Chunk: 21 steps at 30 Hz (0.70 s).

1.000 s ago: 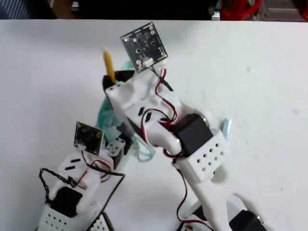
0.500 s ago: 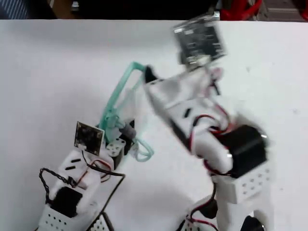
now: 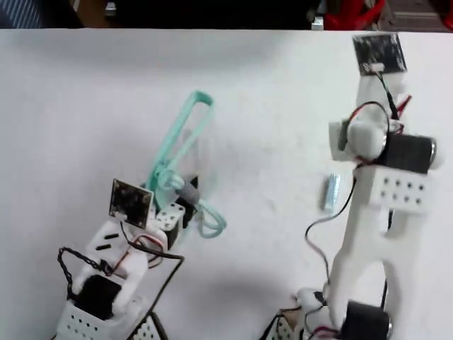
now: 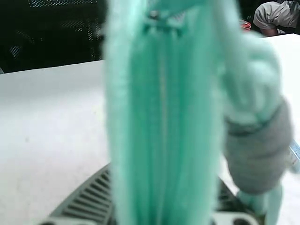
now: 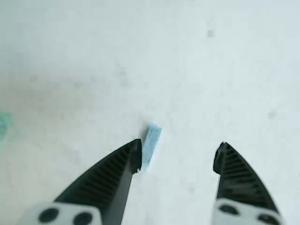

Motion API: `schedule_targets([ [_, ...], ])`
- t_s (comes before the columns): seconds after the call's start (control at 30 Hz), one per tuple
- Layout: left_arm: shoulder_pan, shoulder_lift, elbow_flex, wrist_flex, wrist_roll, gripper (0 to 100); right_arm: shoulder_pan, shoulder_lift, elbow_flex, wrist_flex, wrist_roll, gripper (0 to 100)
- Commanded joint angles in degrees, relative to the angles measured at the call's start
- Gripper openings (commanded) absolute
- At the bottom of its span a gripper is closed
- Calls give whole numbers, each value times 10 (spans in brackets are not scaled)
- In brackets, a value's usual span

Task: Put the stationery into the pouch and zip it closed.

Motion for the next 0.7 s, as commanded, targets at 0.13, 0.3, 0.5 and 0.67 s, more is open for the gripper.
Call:
schedule_targets([
  [0.13,-5,-8,-4,-15,-4,155,95,79,116,-96,13,241],
  [0.3,-5,-8,-5,-15,-4,155,102,93,168,-114,8,241],
  [0.5,-5,-8,-4,-11,-4,154,61,97,241,-192,-65,241],
  [0.67,-5,-8,-4,-11,-4,151,13,163,236,-263,-55,235],
])
